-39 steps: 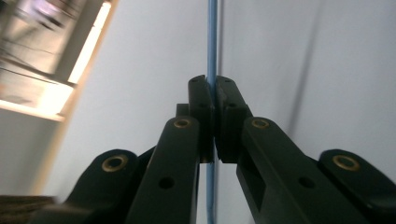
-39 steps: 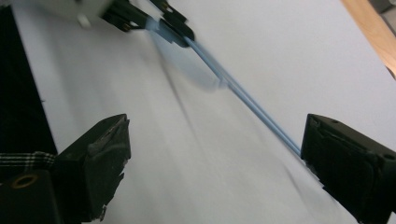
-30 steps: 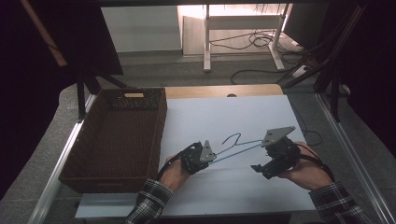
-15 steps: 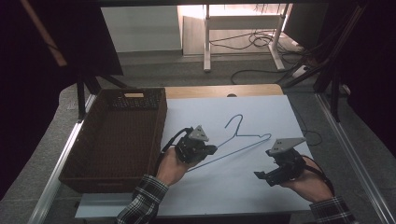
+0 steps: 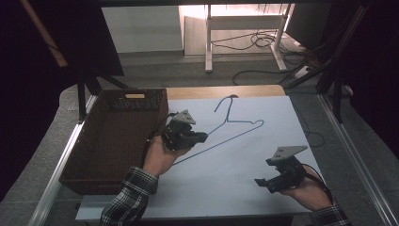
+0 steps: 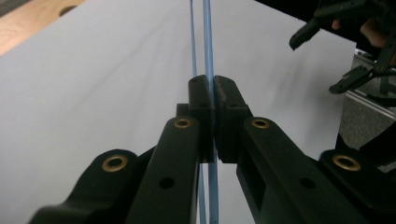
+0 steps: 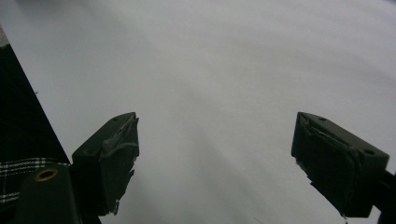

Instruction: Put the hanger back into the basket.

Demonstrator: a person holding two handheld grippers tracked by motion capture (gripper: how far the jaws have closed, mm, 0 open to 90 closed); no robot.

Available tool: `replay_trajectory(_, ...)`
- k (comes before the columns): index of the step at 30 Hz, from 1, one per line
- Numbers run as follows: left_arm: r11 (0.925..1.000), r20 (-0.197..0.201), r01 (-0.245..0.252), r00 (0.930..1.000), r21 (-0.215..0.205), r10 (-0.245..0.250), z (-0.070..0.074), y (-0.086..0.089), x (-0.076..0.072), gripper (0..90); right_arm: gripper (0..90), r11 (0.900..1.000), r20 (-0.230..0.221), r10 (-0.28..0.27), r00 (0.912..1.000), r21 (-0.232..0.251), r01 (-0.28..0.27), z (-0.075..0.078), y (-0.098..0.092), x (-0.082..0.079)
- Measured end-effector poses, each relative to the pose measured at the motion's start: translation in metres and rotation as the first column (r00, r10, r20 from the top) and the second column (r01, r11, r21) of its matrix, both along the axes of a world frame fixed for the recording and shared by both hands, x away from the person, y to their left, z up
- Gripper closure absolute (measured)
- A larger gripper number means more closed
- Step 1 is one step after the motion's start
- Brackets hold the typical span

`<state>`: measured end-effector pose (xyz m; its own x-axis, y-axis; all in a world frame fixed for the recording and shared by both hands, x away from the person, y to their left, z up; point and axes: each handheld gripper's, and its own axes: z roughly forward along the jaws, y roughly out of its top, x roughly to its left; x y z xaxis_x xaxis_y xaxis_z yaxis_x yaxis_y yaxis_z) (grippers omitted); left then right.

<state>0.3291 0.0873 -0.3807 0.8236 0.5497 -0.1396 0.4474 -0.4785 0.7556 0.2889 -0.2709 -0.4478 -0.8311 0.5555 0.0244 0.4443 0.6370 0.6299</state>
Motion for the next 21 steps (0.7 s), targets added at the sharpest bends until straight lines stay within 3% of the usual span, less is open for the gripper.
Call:
replay_trajectory(10,0.9964,0.022,-0.078,0.9967,-0.036,0.078,0.022,0.041,-0.002,88.0,17.1,1.000,-0.019,0.001,0.9998,-0.008,-0.001,-0.008,0.001,0.001)
replay_trajectory(11,0.9937,0.035,-0.103,0.9939,-0.044,0.105,0.025,0.054,-0.004,88.0,17.2,1.000,-0.023,0.000,0.9997,-0.005,0.000,-0.008,0.001,0.001)
replay_trajectory(15,0.9895,0.048,-0.133,0.9895,-0.056,0.136,0.029,0.070,-0.006,88.0,17.4,1.000,-0.031,-0.005,0.9995,-0.004,0.005,-0.012,0.000,0.001)
replay_trajectory(18,0.9810,0.064,-0.182,0.9805,-0.068,0.186,0.033,0.091,-0.010,88.0,17.4,1.000,-0.033,-0.004,0.9994,-0.004,0.004,-0.016,0.002,0.001)
replay_trajectory(19,0.9810,0.064,-0.182,0.9805,-0.068,0.186,0.033,0.091,-0.010,88.0,17.4,1.000,-0.033,-0.004,0.9994,-0.004,0.004,-0.016,0.002,0.001)
replay_trajectory(20,0.9768,0.074,-0.204,0.9752,-0.065,0.208,0.035,0.101,-0.013,88.0,17.2,1.000,-0.033,0.001,0.9995,0.001,-0.001,-0.017,0.002,0.001)
replay_trajectory(21,0.9768,0.074,-0.204,0.9752,-0.065,0.208,0.035,0.101,-0.013,88.0,17.2,1.000,-0.033,0.001,0.9995,0.001,-0.001,-0.017,0.002,0.001)
